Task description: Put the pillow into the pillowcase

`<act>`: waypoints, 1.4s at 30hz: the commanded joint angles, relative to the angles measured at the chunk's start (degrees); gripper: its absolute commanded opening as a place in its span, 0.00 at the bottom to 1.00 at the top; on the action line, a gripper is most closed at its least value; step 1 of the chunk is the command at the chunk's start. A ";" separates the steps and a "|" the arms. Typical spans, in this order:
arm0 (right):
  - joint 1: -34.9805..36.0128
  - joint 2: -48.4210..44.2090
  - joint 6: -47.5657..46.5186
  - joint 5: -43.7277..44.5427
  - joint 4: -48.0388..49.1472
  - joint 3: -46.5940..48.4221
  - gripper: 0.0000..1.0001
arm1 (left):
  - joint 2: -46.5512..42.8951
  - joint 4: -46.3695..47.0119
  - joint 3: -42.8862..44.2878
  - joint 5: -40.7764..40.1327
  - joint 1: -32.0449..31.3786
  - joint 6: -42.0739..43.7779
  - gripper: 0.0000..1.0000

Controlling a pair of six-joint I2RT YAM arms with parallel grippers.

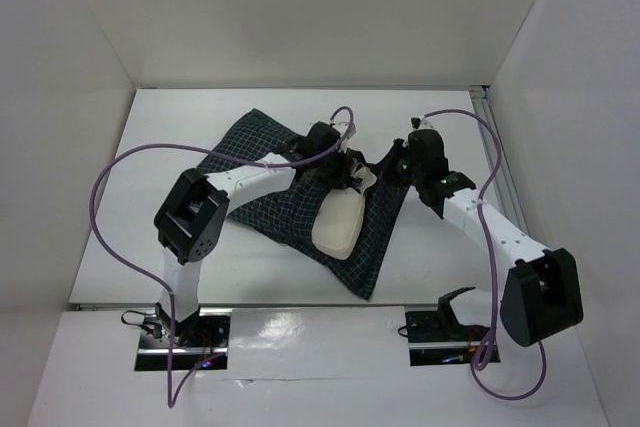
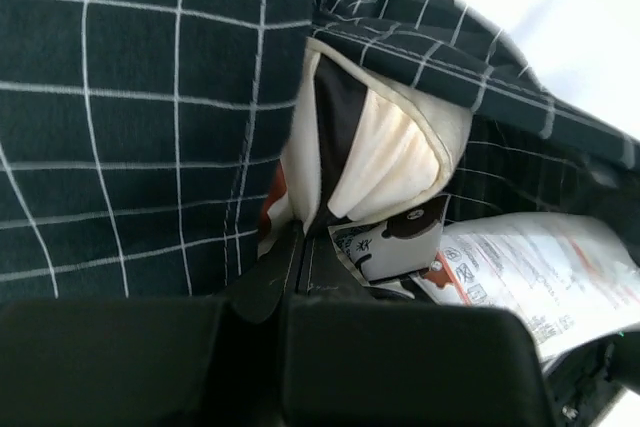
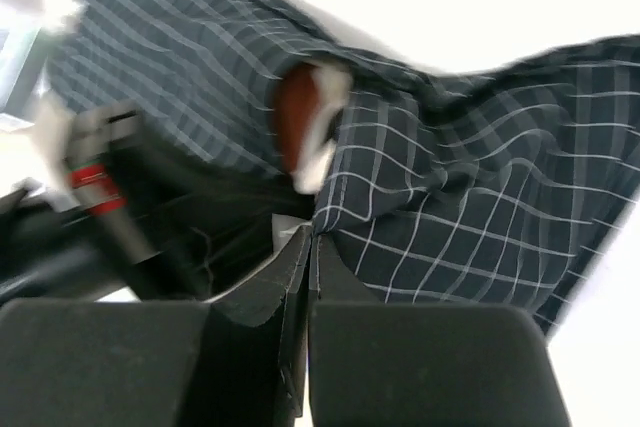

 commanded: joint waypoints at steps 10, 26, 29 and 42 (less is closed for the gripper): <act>2.63 -18.05 -6.90 -11.39 7.87 3.10 0.00 | 8.89 -18.62 5.68 -3.01 2.63 -2.89 0.00; 5.18 -10.03 -9.81 -12.82 -6.04 -0.25 0.00 | 17.24 -25.47 18.81 -13.49 3.25 -10.45 0.00; 5.18 -4.49 -9.81 -9.58 -4.98 1.14 0.00 | 12.43 -23.63 14.00 -6.64 1.59 -8.36 0.00; 5.18 0.89 -10.43 -2.87 -4.37 1.85 0.00 | -7.97 -35.56 7.47 -5.30 -0.09 -2.64 0.63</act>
